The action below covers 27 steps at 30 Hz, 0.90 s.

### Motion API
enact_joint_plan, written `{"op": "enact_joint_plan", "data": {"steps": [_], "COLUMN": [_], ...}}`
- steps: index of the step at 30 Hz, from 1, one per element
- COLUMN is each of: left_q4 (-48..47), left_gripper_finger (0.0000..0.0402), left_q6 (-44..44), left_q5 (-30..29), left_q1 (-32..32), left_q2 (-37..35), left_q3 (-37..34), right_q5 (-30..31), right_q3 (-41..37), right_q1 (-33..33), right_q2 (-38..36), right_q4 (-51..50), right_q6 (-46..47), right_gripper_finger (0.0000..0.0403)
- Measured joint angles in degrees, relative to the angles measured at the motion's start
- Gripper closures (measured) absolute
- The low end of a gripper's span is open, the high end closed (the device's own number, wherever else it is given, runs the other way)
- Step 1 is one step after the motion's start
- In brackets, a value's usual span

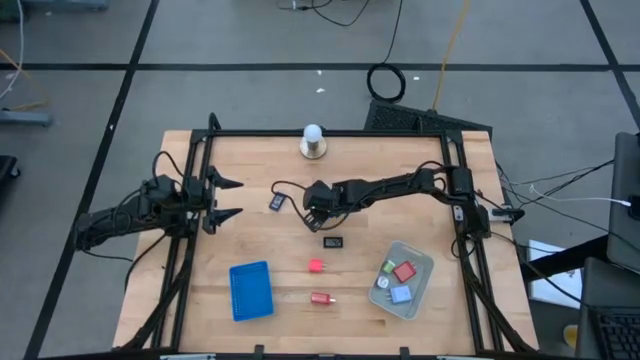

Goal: Pick & Place Office items
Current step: Put the blue digital clock into the blue bin

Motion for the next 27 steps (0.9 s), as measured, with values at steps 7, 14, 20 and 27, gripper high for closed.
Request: {"op": "enact_joint_plan", "data": {"steps": [7, 14, 20, 27], "left_q4": [0.0, 0.0, 0.0, 0.0], "left_gripper_finger": [0.005, 0.005, 0.005, 0.005], "left_q6": [0.0, 0.0, 0.0, 0.0], "left_q5": [0.0, 0.0, 0.0, 0.0], "left_q1": [0.0, 0.0, 0.0, 0.0], "left_q2": [0.0, 0.0, 0.0, 0.0], "left_q3": [0.0, 0.0, 0.0, 0.0], "right_q5": [0.8, 1.1, 0.9, 1.1], "right_q3": [0.0, -0.1, 0.0, 0.1], "right_q1": [0.8, 2.0, 3.0, 3.8], "right_q2": [-2.1, -3.9, -5.1, -6.8], "right_q4": [4.5, 11.2, 17.4, 18.0], "right_q6": [-3.7, -7.6, -10.9, -12.5], "right_gripper_finger": [0.0255, 0.0255, 0.0255, 0.0255]}}
